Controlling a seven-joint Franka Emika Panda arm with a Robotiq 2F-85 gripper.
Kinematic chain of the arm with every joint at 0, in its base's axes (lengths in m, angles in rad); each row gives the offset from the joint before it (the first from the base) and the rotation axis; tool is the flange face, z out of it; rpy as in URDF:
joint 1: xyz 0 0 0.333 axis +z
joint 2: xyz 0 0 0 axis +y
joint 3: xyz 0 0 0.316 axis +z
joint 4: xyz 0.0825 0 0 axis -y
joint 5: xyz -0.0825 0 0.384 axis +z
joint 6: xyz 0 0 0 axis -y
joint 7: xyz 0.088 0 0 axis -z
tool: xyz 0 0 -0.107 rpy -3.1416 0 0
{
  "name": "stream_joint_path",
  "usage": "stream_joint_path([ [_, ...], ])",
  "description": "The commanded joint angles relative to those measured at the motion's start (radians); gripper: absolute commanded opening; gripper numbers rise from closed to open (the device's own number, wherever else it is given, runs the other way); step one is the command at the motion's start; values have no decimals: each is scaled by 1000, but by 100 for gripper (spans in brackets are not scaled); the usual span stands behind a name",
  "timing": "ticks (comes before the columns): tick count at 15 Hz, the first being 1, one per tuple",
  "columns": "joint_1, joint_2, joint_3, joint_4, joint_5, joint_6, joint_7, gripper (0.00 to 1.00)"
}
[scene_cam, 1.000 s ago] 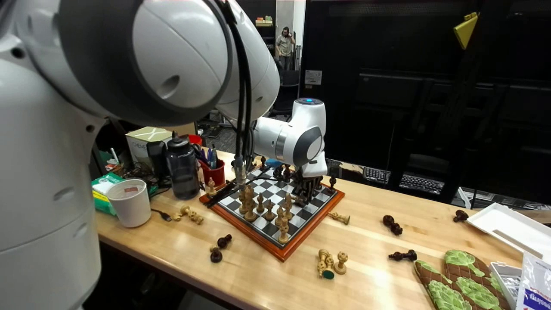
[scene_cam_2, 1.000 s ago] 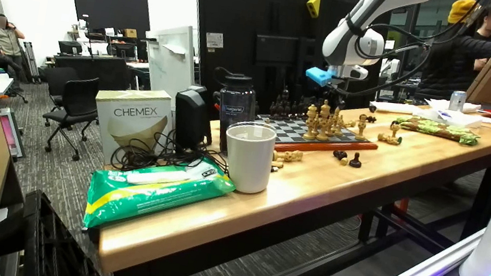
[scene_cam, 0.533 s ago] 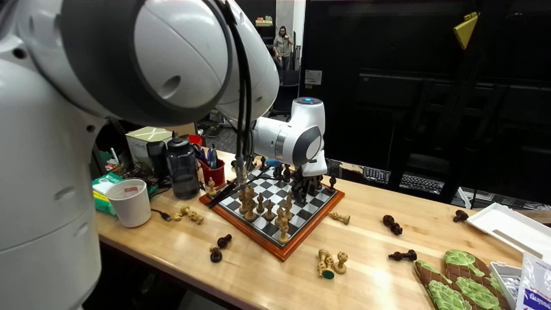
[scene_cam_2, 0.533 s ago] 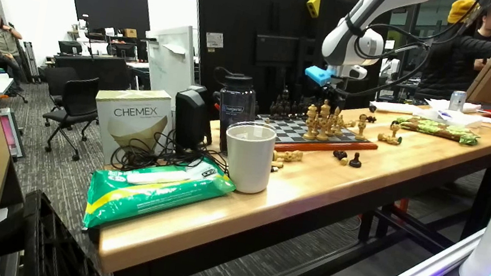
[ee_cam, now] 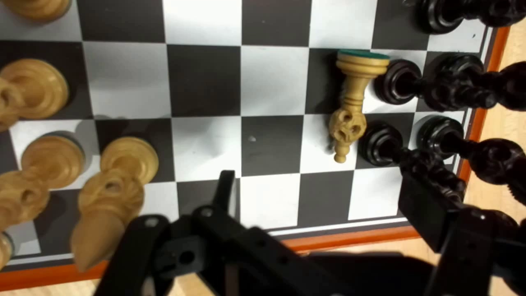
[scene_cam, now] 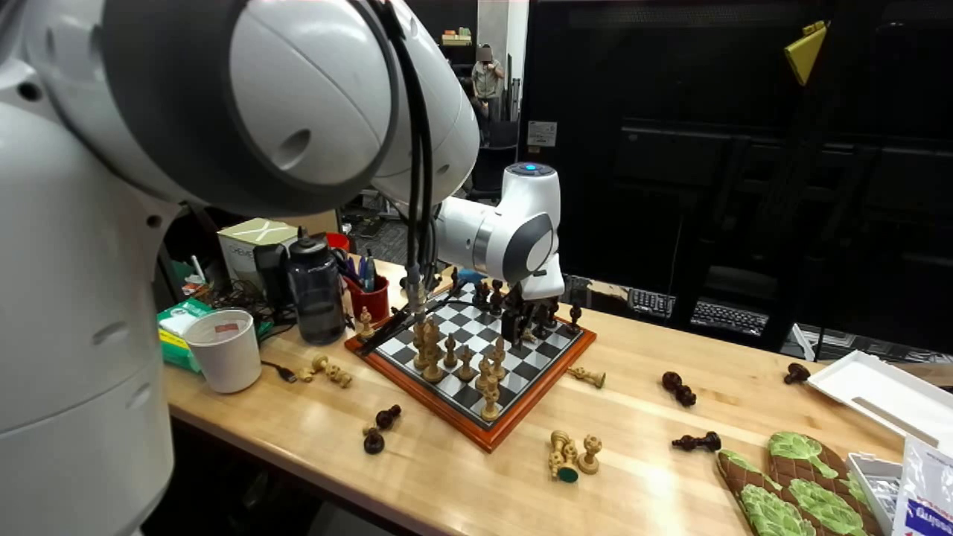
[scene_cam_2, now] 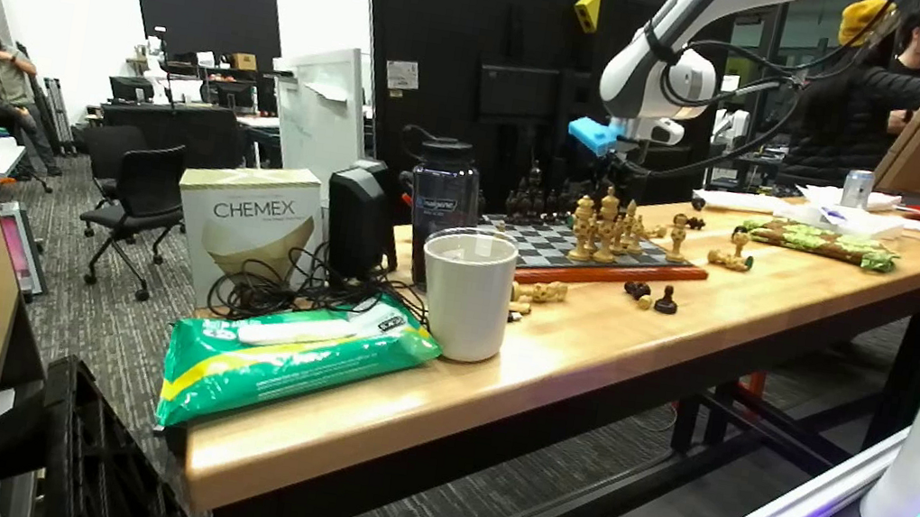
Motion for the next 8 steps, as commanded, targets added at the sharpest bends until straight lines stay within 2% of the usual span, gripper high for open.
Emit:
stream_joint_path([
  [1,8,-25,-1,-11,42,7,-33,100],
  [5,4,-23,11,-8,99,16,-94,100],
  [8,-3,-15,33,1,191,31,-181,100],
])
